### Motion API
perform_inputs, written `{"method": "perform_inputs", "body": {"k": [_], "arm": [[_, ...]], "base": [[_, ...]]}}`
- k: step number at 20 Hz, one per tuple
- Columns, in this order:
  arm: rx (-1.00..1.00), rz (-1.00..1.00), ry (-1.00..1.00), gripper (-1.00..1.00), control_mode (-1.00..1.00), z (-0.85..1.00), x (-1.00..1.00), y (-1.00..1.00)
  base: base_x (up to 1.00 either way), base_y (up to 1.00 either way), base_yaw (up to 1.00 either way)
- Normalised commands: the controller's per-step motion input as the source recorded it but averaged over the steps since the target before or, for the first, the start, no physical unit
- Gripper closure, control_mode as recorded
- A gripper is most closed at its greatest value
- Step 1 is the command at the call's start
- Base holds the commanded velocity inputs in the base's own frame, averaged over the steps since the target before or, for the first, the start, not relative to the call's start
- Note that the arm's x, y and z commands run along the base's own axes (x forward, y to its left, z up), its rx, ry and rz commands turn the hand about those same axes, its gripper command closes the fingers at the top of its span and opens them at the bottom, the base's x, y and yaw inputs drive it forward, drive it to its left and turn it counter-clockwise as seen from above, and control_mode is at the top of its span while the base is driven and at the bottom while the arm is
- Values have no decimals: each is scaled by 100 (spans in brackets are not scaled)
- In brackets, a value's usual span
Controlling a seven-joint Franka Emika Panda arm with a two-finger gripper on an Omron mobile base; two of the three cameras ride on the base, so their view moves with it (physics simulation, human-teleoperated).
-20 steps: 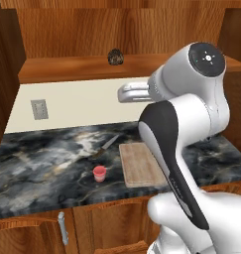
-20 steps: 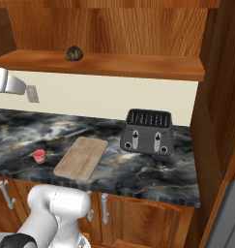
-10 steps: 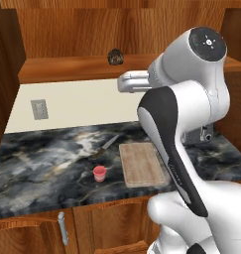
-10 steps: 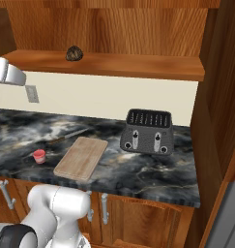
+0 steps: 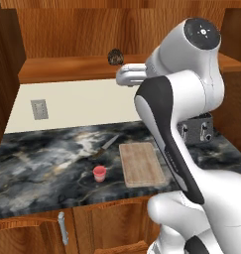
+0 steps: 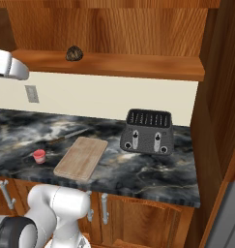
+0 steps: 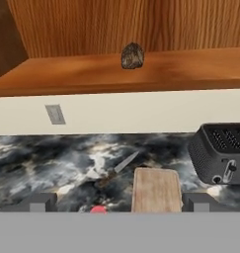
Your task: Pick the bread, place it on the cutting board, pick the jam, place it on the counter, and close the cabinet.
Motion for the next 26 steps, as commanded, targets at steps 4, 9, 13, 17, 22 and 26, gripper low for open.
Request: {"method": "perform_inputs", "body": {"k": [4, 9, 13, 17, 22, 26], "arm": [[0, 0, 0, -100, -100, 0, 33, 0], [0, 0, 0, -100, -100, 0, 44, 0], [0, -1, 0, -100, -100, 0, 49, -1], [0, -1, 0, -100, -100, 0, 43, -6], [0, 0, 0, -100, -100, 0, 40, -3], [0, 0, 0, -100, -100, 0, 35, -1]], "base": [[0, 0, 0], [0, 0, 0], [0, 0, 0], [0, 0, 0], [0, 0, 0], [0, 0, 0]]}}
